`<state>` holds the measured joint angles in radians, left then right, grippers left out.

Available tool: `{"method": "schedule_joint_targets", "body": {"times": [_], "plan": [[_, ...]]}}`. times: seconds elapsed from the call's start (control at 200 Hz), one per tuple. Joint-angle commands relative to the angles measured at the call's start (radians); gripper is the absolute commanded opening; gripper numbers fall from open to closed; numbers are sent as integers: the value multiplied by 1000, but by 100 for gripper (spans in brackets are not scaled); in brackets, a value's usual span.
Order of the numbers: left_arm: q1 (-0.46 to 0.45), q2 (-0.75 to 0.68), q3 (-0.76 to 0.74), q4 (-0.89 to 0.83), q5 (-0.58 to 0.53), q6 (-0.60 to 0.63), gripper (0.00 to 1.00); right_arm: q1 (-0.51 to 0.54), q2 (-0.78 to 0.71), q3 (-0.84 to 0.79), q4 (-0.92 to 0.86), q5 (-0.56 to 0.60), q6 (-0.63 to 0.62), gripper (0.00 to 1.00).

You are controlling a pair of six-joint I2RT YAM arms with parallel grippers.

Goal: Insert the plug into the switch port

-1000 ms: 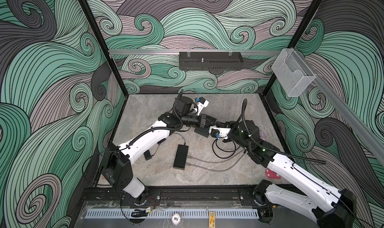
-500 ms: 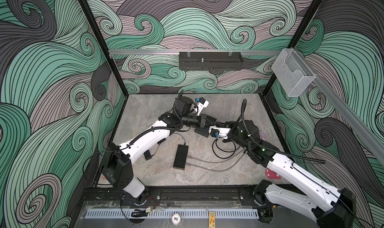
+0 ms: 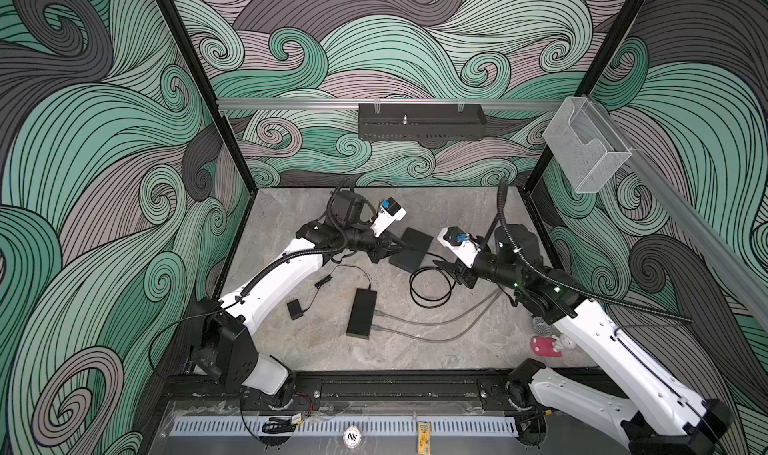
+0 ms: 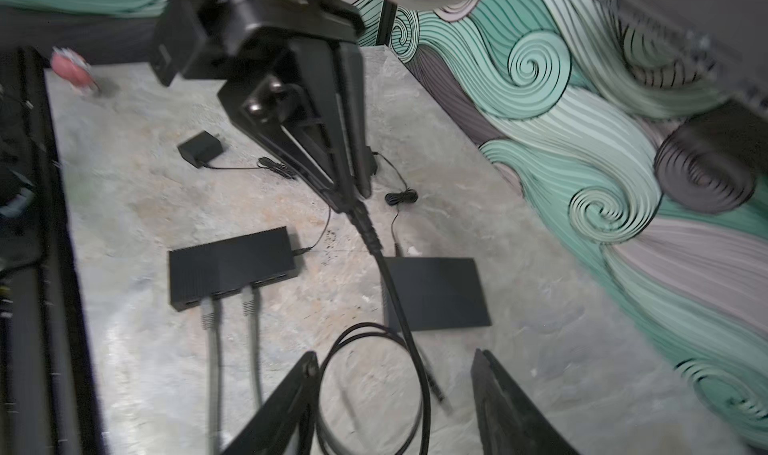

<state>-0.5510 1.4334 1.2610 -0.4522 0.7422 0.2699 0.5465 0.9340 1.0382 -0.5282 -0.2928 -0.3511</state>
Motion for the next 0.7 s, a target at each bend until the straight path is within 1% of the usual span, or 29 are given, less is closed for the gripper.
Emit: {"method": "schedule_joint_targets", "body": {"times": [0.0, 0.075, 0.13, 0.16, 0.215, 0.275, 0.365, 0.45, 0.525, 0.696], "plan": [[-8, -99, -98, -38, 142, 436, 0, -26, -54, -40, -113, -236, 227, 64], [-8, -134, -150, -26, 195, 509, 0, -25, -60, -80, -90, -340, 232, 63], [-10, -149, -167, -37, 228, 555, 0, -20, -51, -119, -52, -405, 234, 59], [-15, -156, -174, -45, 235, 584, 0, -12, -41, -135, -34, -424, 232, 56], [-27, -174, -191, -51, 235, 628, 0, 10, -19, -148, -19, -442, 206, 46], [-35, -191, -204, -37, 226, 629, 0, 54, 11, -146, -17, -402, 157, 39], [-41, -205, -208, -39, 233, 635, 0, 114, 48, -141, 4, -304, 118, 36], [-46, -203, -206, -36, 238, 623, 0, 137, 61, -138, 38, -243, 105, 32], [-49, -193, -197, -37, 245, 608, 0, 155, 60, -137, 66, -223, 85, 30], [-49, -171, -178, -37, 265, 575, 0, 210, 58, -140, 89, -169, 21, 30]]}}
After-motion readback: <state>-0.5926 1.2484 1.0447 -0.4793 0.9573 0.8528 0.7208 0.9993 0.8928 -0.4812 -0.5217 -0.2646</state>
